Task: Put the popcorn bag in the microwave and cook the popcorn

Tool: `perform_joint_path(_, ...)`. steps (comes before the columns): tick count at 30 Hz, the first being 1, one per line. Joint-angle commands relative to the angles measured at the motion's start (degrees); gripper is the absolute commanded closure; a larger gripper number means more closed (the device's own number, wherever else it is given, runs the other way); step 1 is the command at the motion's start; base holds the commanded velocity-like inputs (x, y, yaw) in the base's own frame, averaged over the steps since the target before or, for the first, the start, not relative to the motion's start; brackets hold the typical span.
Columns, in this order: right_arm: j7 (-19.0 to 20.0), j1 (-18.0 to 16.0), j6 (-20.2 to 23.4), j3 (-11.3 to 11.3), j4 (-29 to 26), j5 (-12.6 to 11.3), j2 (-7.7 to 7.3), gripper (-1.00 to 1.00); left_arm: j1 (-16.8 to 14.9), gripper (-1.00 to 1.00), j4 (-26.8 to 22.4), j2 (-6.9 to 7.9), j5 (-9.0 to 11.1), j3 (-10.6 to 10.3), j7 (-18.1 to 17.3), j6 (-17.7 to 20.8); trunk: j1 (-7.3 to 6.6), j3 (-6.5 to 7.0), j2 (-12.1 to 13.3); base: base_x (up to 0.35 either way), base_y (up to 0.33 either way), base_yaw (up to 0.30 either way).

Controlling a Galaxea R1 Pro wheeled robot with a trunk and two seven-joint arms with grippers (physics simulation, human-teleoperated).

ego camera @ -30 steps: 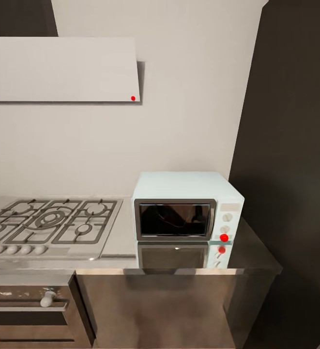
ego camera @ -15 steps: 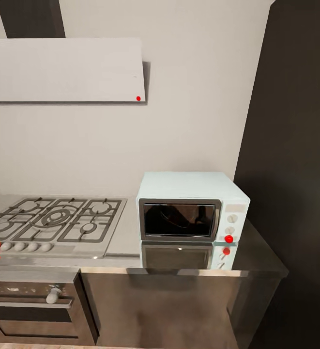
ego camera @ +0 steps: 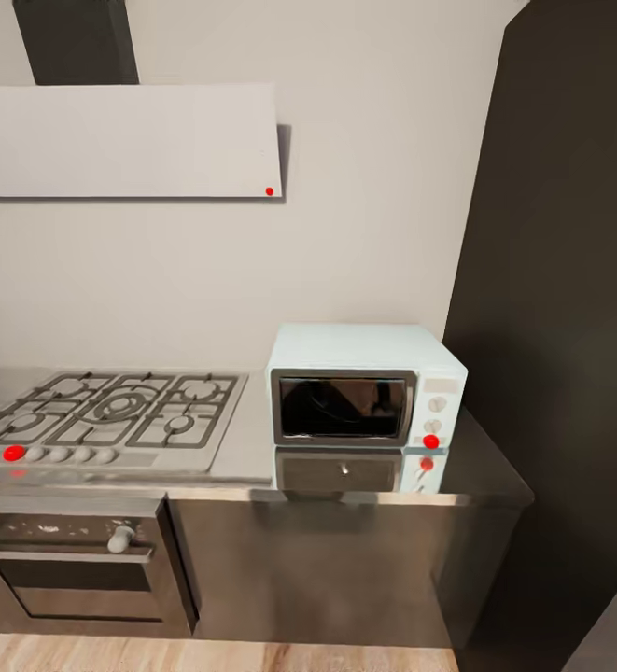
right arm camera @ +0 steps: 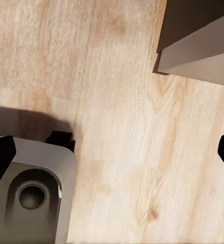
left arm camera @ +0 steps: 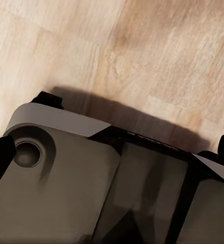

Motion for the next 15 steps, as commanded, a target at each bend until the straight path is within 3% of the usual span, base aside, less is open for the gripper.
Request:
perform_joint_path(1, 0.1, -0.1, -0.3, -0.4, 0.2, 0.4, -0.04, -1.0, 0.0, -1.0, 0.0, -0.02, 0.3, -0.5, 0.1, -0.1, -0.03, -0.07, -0.1, -0.167, 0.0, 0.0)
perform_joint_path(11, 0.1, -0.1, -0.3, -0.4, 0.2, 0.4, 0.17, -1.0, 0.0, -1.0, 0.0, 0.06, 0.3, -0.5, -0.1, -0.2, -0.03, -0.07, -0.1, -0.022, 0.0, -0.004)
perform_joint_path(15, 0.1, -0.1, -0.3, -0.5, 0.2, 0.3, 0.2, -1.0, 0.0, -1.0, 0.0, 0.06, 0.3, -0.5, -0.1, -0.2, -0.03, -0.07, -0.1, 0.0, 0.0, -0.151)
